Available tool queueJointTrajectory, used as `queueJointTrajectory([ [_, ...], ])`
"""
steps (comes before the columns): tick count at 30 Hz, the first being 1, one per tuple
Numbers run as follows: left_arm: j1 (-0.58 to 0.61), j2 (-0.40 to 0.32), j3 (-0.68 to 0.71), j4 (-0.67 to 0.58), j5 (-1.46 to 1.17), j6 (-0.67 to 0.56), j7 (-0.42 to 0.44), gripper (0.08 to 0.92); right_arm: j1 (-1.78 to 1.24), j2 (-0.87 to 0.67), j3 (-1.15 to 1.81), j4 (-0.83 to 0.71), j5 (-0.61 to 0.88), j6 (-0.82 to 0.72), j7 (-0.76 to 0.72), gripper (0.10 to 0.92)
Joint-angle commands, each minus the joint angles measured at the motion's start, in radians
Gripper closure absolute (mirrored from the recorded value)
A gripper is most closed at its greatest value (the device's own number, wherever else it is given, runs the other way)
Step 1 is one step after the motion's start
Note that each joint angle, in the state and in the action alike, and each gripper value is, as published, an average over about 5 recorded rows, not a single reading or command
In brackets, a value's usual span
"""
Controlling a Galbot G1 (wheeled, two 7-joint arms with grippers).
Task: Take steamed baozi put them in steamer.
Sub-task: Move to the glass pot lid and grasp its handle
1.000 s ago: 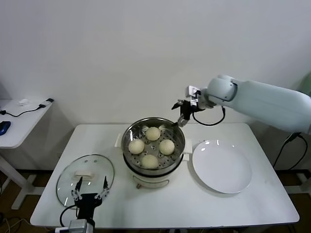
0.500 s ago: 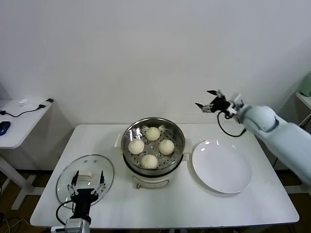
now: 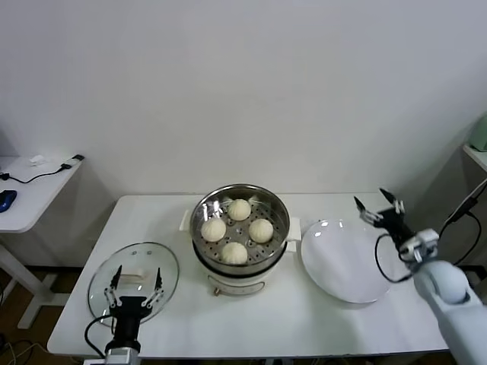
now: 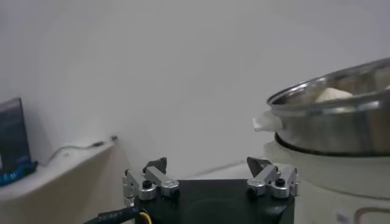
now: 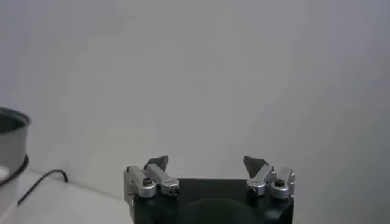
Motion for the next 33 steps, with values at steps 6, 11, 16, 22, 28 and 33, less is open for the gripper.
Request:
queueJointTrajectory([
  [6, -0.007, 0.091, -0.063, 0.270, 1.027, -0.144, -0.380, 0.177, -0.323, 0.344, 0.218, 0.027, -0.194, 0.178, 0.091, 0.203],
  [11, -0.022, 0.112, -0.066, 0.366, 1.117, -0.050, -0.380, 0.177, -0.323, 0.382, 0.198, 0.032, -0.207, 0.162, 0.114, 0.203],
  [16, -0.069, 0.110, -0.078, 0.425, 1.124, 0.002, -0.374, 0.177, -0.322, 0.394, 0.188, 0.027, -0.210, 0.158, 0.121, 0.203],
  [22, -0.129, 0.117, -0.102, 0.479, 1.109, 0.041, -0.348, 0.177, -0.326, 0.392, 0.189, 0.030, -0.208, 0.153, 0.124, 0.203],
  [28, -0.178, 0.131, -0.109, 0.488, 1.089, 0.043, -0.299, 0.177, -0.327, 0.391, 0.194, 0.031, -0.208, 0.150, 0.129, 0.203],
  [33, -0.213, 0.142, -0.110, 0.494, 1.074, 0.045, -0.253, 0.177, -0.327, 0.392, 0.195, 0.038, -0.209, 0.144, 0.128, 0.203],
])
